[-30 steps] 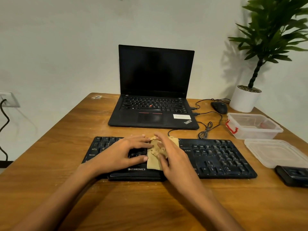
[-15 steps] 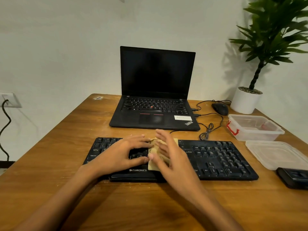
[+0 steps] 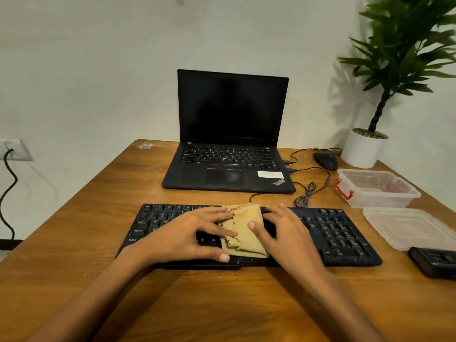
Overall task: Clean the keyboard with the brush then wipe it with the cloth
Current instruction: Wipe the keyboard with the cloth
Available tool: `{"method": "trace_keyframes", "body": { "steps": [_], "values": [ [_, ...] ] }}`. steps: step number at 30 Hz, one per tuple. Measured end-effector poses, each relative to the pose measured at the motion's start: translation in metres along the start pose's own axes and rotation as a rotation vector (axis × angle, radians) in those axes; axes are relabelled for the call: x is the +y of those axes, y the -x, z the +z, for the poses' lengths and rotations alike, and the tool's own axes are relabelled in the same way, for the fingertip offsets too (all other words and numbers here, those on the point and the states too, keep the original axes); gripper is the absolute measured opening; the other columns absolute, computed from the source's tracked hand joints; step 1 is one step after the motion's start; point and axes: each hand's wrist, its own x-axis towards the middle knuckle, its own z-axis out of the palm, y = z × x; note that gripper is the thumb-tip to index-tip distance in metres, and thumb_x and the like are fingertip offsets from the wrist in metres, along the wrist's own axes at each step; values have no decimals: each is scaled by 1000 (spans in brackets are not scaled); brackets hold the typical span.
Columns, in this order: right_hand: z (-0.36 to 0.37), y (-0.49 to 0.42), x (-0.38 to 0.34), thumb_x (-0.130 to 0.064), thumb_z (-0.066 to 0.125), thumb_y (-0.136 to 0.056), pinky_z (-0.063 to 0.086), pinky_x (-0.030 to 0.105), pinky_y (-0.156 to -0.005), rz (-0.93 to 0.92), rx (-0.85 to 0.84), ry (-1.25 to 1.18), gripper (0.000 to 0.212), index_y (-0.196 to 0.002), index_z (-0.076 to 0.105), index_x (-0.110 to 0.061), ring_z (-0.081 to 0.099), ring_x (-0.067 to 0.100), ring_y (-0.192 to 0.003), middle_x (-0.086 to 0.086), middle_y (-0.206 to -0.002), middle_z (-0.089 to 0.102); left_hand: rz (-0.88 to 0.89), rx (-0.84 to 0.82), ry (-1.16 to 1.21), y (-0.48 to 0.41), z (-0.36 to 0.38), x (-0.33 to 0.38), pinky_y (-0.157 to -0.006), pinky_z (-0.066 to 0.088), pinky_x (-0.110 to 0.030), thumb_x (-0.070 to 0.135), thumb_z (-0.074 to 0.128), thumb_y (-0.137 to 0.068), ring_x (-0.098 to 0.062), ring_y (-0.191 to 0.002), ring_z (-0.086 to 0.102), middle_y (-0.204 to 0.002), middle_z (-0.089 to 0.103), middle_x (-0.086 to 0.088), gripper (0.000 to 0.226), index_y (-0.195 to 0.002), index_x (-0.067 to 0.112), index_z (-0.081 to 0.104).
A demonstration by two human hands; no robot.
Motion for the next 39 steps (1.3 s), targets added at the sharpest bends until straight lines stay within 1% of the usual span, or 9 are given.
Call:
{"method": "trace_keyframes", "body": {
  "steps": [4, 8, 14, 19, 23, 26, 31, 36, 39],
  "values": [
    [2, -3, -6, -35, 56, -87, 30, 29, -102, -19, 34, -162, 34, -115, 60, -15, 31, 11, -133, -8, -133, 50, 6, 4, 48, -1, 1, -1, -105, 13, -11, 64, 46, -79, 18, -132, 11, -140, 28, 28, 39, -115, 50, 54],
    [3, -6, -12, -16, 66, -80, 46, 28, -86, 23, 56, -476, 22, -101, 61, -20, 57, 10, -100, -8, -106, 64, 0, -16, 14, 1, 0, -3, -106, 11, -12, 63, 44, -81, 18, -132, 9, -143, 25, 26, 39, -117, 52, 51],
    [0, -7, -29, -11, 54, -89, 51, 23, -57, 146, -19, -972, 10, -94, 54, -20, 65, 8, -74, -3, -82, 68, -47, 37, 0, 18, -17, -7, -109, 12, -15, 63, 49, -79, 18, -132, 11, -144, 23, 29, 49, -126, 50, 45],
    [-4, -23, -38, -15, 54, -90, 53, 27, -55, 267, -92, -1136, 12, -101, 49, -17, 65, 13, -72, 3, -87, 67, -251, 52, -55, 56, -43, -41, -112, 23, -43, 86, 40, -61, 9, -133, 14, -142, 10, 39, 70, -126, 62, 28],
    [-6, -47, -50, -16, 54, -91, 55, 33, -63, 153, -75, -921, 19, -109, 47, -17, 66, 14, -80, 0, -89, 68, -341, -84, 68, 86, -57, -66, -109, 24, -27, 83, 56, -51, 2, -135, 9, -139, -6, 39, 104, -136, 54, 5],
    [-1, -69, -64, -17, 52, -91, 50, 28, -69, -163, 91, -463, 21, -112, 48, -22, 60, 5, -83, -13, -91, 63, -392, -109, 176, 97, -60, -79, -107, 18, -15, 73, 69, -51, 1, -138, 8, -145, -5, 29, 119, -142, 42, -3],
    [24, -85, -95, -10, 53, -88, 44, 34, -58, -557, 214, 77, 30, -118, 50, -14, 62, 25, -73, 3, -87, 66, -435, -154, 216, 102, -62, -90, -100, 18, -4, 64, 75, -52, 6, -133, 12, -152, -1, 18, 130, -144, 35, -11],
    [58, -71, -118, -9, 57, -83, 51, 40, -55, -747, 42, 174, 20, -103, 62, -12, 64, 27, -75, 6, -85, 69, -455, -191, 213, 105, -65, -88, -112, 20, -23, 70, 74, -41, 0, -134, 16, -152, -1, 18, 139, -144, 36, -14],
    [63, -70, -115, -17, 63, -80, 52, 31, -72, -793, -62, 61, 23, -102, 67, -17, 62, 15, -87, -3, -94, 70, -475, -190, 116, 105, -67, -83, -115, 21, -37, 80, 66, -32, -9, -138, 15, -153, 3, 13, 139, -142, 42, -11]
  ]
}}
